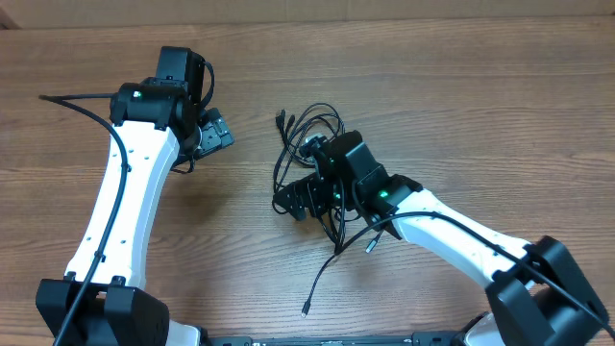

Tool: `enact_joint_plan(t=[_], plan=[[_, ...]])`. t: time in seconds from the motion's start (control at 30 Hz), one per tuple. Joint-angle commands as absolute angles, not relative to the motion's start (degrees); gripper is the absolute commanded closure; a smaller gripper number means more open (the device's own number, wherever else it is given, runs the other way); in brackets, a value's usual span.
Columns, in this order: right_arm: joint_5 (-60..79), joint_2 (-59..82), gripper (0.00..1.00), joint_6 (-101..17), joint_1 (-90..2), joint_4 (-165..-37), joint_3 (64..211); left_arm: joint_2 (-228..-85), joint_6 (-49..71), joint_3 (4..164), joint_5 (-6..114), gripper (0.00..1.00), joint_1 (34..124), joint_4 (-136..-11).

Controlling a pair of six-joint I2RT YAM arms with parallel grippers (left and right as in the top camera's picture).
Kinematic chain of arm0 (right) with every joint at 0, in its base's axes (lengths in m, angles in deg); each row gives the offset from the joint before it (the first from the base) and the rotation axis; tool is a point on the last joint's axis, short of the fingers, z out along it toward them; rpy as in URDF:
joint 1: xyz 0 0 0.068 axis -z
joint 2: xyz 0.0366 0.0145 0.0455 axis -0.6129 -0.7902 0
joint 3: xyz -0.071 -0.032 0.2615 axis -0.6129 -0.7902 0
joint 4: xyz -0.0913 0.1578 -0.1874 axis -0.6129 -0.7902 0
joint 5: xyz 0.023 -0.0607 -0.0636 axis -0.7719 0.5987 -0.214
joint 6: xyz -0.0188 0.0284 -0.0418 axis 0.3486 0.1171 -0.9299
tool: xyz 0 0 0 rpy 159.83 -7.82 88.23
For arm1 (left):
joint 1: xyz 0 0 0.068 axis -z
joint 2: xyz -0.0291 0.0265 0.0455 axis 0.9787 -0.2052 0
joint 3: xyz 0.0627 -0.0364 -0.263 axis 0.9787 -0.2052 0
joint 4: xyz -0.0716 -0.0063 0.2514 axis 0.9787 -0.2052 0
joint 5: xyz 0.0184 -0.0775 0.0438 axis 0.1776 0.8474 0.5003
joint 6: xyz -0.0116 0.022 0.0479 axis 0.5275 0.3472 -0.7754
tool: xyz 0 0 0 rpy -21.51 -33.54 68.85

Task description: Untangle cables

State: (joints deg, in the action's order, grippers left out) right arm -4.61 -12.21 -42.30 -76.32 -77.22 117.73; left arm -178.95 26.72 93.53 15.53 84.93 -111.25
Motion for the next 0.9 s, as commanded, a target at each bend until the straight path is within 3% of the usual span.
enact_joint_plan(t=[0.0,0.1,0.33,0.67,0.87], plan=[[-3.8,-13.2,0.13,-42.1,-76.9,-76.6,118.6,-178.4,25.6,94.2,16.0,0.00,85.3,-111.2],[-3.8,-13.5,0.14,-42.3,-76.9,-76.8,118.5,-178.4,25.6,94.2,16.0,0.01,85.3,-111.2],[-4.1,-16.2,0.34,-42.3,-77.1,-77.4,118.5,-178.4,25.6,94.2,16.0,0.00,85.3,-111.2],[-4.1,-17.0,0.48,-42.3,-77.1,-77.6,118.5,-178.4,25.6,94.2,16.0,0.00,85.3,-111.2],[-4.1,-17.0,0.65,-42.3,-77.1,-77.6,118.5,-178.4,25.6,94.2,16.0,0.00,85.3,-111.2]])
